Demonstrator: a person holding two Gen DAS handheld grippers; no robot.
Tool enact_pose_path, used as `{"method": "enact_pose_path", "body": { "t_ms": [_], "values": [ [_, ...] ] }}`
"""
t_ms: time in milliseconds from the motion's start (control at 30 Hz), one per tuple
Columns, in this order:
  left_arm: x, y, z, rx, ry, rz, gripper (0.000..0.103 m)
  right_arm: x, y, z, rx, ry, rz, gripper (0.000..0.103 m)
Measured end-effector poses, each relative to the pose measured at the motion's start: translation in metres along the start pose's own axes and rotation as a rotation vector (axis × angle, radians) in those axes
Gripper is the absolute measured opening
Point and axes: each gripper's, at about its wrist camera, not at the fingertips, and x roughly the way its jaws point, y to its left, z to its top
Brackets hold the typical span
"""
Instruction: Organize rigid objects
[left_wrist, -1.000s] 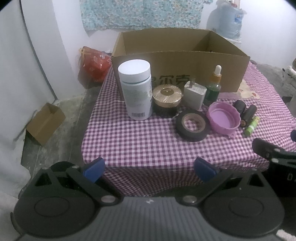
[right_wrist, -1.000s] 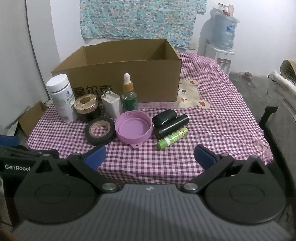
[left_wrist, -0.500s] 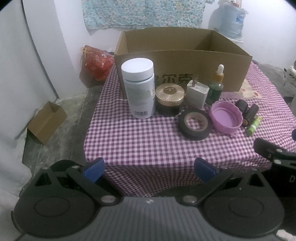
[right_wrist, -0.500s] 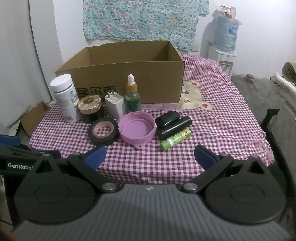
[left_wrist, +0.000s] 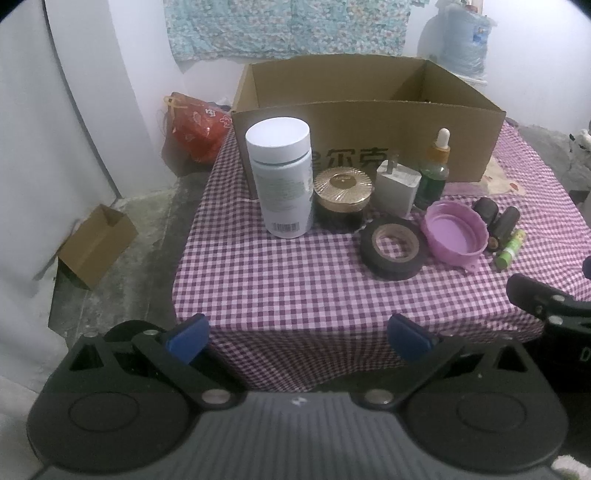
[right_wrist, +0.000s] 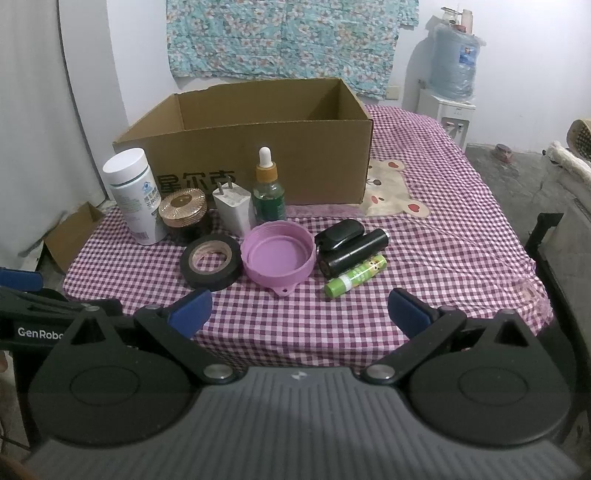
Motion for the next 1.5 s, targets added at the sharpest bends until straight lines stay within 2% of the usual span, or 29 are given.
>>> {"method": "enact_pose_path", "body": {
  "t_ms": [1000, 1133, 1300, 1433, 1500],
  "values": [
    [0.004, -0.001, -0.002, 0.002, 0.013, -0.004, 0.103, 0.001, -0.001, -0.002, -0.009, -0.017, 0.004, 0.102],
    [0.005, -0.006, 0.003, 0.021, 0.003, -0.047, 0.103, 0.001, -0.009, -0.002, -0.004, -0.058, -0.008, 0.102],
    [0.006, -0.016, 0.017, 0.068, -0.038, -0.144, 0.103, 0.001, -0.035, 0.0, 0.018, -0.116, -0.044, 0.102],
    [0.005, -0.023, 0.027, 0.076, -0.132, -0.293, 0.103, 0.004, -0.069, 0.003, 0.122, -0.132, -0.025, 0.102],
    [0.005, -0.035, 0.031, 0.132, -0.165, -0.313, 0.102, 0.007, -0.088, 0.003, 0.194, -0.135, 0.0, 0.102]
  ]
}}
